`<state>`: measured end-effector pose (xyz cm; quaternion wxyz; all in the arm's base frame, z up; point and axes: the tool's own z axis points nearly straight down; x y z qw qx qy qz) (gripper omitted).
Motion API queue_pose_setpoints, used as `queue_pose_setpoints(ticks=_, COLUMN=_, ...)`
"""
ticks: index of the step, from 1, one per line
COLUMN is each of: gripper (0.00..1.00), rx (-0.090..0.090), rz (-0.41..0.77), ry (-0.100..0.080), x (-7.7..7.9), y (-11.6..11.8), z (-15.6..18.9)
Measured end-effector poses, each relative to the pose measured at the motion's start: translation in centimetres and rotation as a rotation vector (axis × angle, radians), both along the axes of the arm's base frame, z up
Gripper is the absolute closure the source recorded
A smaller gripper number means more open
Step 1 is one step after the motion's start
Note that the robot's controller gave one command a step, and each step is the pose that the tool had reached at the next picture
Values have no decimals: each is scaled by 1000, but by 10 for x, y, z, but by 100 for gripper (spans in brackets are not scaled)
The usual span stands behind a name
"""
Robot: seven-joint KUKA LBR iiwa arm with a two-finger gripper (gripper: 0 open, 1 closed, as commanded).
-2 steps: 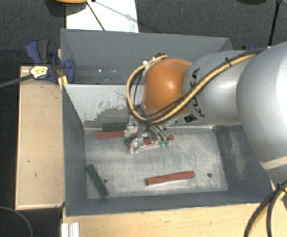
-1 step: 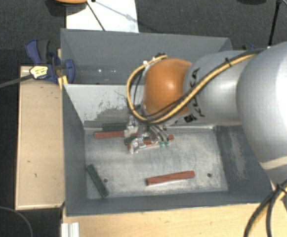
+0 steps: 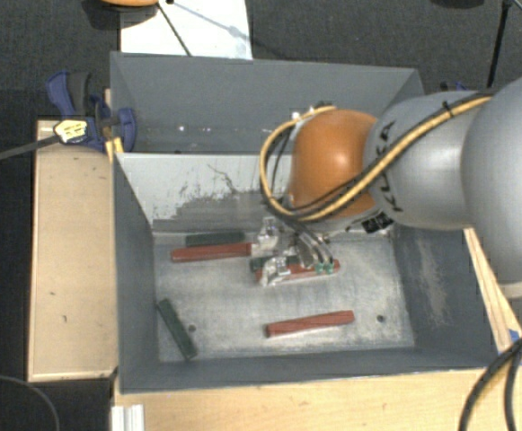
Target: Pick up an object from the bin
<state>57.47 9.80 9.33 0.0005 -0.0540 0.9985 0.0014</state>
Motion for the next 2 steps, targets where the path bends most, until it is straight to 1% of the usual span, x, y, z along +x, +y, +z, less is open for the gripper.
queue_pose_setpoints(ticks=1, gripper=100, rx=-3, rz=-55, ry=-3, x=-2, y=-19, z=-2)
queue_pose_setpoints(ticks=2, gripper=100, rx=-2, rz=412, ry=-3, x=-7, y=-25, z=135)
